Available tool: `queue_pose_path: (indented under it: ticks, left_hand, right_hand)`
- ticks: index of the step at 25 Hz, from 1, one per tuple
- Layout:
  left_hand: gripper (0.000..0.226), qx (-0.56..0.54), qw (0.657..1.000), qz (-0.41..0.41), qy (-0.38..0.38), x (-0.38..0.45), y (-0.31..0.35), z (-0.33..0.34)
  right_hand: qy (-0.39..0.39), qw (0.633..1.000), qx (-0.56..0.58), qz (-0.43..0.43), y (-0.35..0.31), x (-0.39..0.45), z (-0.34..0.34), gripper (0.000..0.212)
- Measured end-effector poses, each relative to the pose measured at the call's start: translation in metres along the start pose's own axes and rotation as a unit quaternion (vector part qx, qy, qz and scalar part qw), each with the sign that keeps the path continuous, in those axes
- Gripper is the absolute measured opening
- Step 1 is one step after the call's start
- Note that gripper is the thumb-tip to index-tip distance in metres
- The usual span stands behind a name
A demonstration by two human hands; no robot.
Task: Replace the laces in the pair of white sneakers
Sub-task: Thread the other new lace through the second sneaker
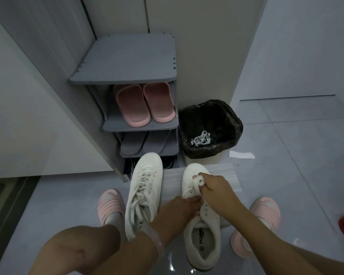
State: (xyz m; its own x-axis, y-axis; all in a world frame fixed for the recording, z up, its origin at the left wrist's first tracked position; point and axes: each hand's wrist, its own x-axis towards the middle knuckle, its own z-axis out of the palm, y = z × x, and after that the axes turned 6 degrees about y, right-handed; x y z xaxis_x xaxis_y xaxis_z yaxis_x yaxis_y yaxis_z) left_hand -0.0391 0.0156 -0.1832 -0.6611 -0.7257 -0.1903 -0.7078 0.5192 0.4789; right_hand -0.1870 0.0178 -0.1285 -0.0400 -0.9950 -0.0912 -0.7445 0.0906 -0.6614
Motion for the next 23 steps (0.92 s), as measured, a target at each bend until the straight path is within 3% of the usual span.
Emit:
queue_pose_path:
  ticks: [2, 5, 8, 10, 12, 14, 15, 18, 21, 23]
  left_hand:
    - [0.034, -0.021, 1.0, -0.014, 0.003, 0.002, 0.001, -0.003]
    - [0.034, -0.123, 0.992, -0.021, -0.033, 0.004, -0.002, -0.026]
    - [0.027, -0.164, 0.986, -0.025, 0.001, 0.014, -0.008, -0.048]
    - [0.023, -0.152, 0.981, -0.068, 0.1, 0.023, -0.008, -0.055]
    - [0.022, -0.133, 0.968, -0.114, 0.182, 0.031, -0.008, -0.052]
    - [0.026, -0.1, 0.973, -0.124, 0.167, 0.037, -0.004, -0.043]
    - [0.028, -0.081, 0.979, -0.122, 0.142, 0.039, -0.001, -0.036]
    - [0.022, -0.019, 0.984, -0.106, 0.139, 0.041, 0.007, -0.025]
    - [0.019, 0.043, 0.984, -0.087, 0.148, 0.041, 0.01, -0.02]
    - [0.021, 0.027, 0.984, -0.086, 0.153, 0.043, 0.012, -0.019]
  right_hand:
    - [-0.085, 0.996, -0.036, -0.015, -0.004, -0.003, -0.007, 0.03]
    - [-0.291, 0.942, -0.164, -0.046, -0.012, -0.016, -0.016, 0.028]
    - [-0.394, 0.904, -0.16, -0.043, -0.02, -0.023, -0.055, 0.041]
    - [-0.346, 0.922, -0.176, -0.012, -0.01, -0.017, -0.081, 0.049]
    - [-0.162, 0.966, -0.192, 0.056, 0.007, -0.003, -0.091, 0.039]
    - [0.016, 0.98, -0.166, 0.109, 0.021, 0.01, -0.071, 0.024]
    - [0.041, 0.982, -0.158, 0.098, 0.025, 0.014, -0.054, 0.021]
    - [-0.033, 0.987, -0.156, 0.019, 0.026, 0.012, -0.007, 0.022]
    - [-0.028, 0.989, -0.145, 0.017, 0.029, 0.009, 0.008, 0.025]
    - [-0.018, 0.989, -0.145, 0.02, 0.029, 0.011, 0.01, 0.022]
